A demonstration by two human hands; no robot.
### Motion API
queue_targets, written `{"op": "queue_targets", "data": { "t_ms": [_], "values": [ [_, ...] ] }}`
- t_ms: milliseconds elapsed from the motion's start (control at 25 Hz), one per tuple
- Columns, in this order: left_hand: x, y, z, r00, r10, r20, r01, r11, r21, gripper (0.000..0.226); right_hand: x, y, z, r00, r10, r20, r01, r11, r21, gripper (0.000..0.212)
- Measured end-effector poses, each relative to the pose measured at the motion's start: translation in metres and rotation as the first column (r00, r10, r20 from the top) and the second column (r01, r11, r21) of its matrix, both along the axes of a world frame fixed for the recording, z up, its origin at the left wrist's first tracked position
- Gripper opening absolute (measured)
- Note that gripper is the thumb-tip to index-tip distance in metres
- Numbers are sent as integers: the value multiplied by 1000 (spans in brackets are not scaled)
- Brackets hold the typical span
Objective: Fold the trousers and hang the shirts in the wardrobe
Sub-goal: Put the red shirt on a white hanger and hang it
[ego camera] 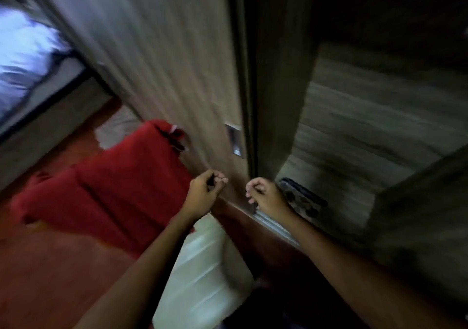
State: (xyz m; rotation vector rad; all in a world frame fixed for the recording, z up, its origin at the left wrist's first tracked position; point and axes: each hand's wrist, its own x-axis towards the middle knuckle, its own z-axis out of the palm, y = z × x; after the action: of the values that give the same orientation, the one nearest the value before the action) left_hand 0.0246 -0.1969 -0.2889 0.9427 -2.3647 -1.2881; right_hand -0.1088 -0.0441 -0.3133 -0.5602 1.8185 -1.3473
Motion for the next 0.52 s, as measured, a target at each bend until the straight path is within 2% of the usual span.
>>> {"op": "queue_targets", "data": {
  "t_ms": [240, 400, 520],
  "values": [
    [113, -119, 84, 952, 268, -150, -300, 918, -259, 7, 83, -147, 101, 963, 238, -129, -250, 965, -80, 12],
    [161, -214, 104, 909, 385, -162, -418, 836, -356, 12, 101, -241, 128, 945, 209, -251, -233, 970, -69, 9],
    [180, -279, 103, 892, 440, -98, -439, 795, -418, 12, 108, -306, 137, 881, 226, -416, -256, 966, -17, 10]
  ]
}}
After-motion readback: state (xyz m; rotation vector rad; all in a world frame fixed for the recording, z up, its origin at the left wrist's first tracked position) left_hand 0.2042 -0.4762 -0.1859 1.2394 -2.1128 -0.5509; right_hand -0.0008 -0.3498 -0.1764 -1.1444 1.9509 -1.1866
